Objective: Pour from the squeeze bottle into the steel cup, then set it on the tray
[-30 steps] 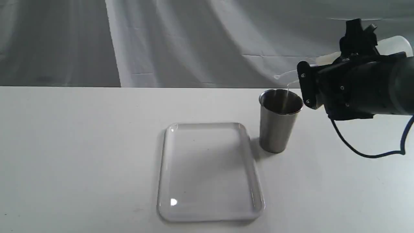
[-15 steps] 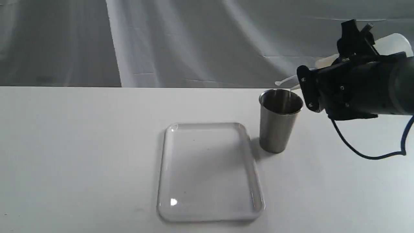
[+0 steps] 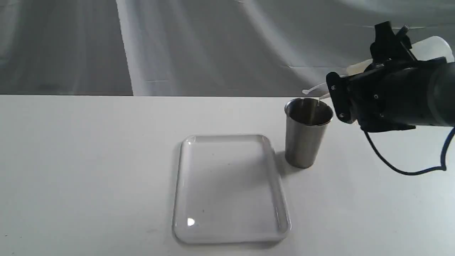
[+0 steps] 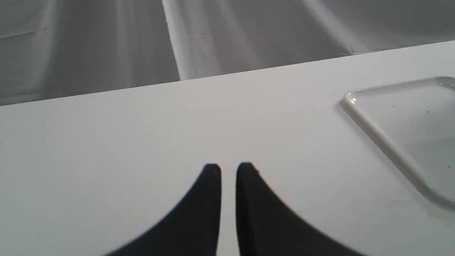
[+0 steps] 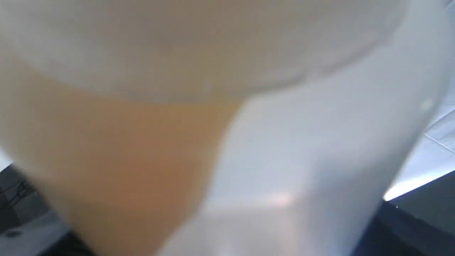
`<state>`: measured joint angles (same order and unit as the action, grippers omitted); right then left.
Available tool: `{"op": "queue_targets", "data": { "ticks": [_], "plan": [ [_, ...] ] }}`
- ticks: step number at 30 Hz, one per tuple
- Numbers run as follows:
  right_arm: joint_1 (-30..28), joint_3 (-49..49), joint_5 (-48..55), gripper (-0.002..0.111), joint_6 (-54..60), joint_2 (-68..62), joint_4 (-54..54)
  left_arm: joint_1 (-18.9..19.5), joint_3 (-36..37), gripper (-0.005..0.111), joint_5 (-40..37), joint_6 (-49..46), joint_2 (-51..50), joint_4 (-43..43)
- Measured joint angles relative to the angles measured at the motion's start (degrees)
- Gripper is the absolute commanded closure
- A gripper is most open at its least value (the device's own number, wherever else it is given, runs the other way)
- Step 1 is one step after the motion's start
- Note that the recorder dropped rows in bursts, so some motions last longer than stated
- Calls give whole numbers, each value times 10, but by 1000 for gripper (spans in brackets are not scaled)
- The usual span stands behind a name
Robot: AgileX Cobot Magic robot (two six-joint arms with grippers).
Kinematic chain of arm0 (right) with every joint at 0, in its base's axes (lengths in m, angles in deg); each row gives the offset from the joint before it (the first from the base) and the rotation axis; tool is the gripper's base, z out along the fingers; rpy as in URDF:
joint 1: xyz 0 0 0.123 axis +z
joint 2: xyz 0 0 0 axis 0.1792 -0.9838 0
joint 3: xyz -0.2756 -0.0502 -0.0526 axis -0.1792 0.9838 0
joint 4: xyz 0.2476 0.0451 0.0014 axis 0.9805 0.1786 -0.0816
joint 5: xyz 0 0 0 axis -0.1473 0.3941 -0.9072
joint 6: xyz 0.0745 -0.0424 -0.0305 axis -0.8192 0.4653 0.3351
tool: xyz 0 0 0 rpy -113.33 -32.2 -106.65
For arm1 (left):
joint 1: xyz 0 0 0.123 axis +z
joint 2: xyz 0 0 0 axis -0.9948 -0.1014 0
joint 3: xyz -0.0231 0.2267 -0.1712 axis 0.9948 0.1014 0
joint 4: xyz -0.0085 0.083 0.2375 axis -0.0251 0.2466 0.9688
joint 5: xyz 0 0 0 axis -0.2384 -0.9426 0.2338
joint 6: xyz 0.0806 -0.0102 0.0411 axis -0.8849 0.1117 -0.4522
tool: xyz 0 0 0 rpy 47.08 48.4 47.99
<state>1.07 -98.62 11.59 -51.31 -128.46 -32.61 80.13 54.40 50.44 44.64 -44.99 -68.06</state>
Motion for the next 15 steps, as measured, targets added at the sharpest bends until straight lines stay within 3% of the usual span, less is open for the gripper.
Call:
{"op": "queue_targets", "data": {
  "ticks": [15],
  "plan": [
    [0,0,0,59,42,0,0,0,0,98,0,0,0,0]
  ]
}}
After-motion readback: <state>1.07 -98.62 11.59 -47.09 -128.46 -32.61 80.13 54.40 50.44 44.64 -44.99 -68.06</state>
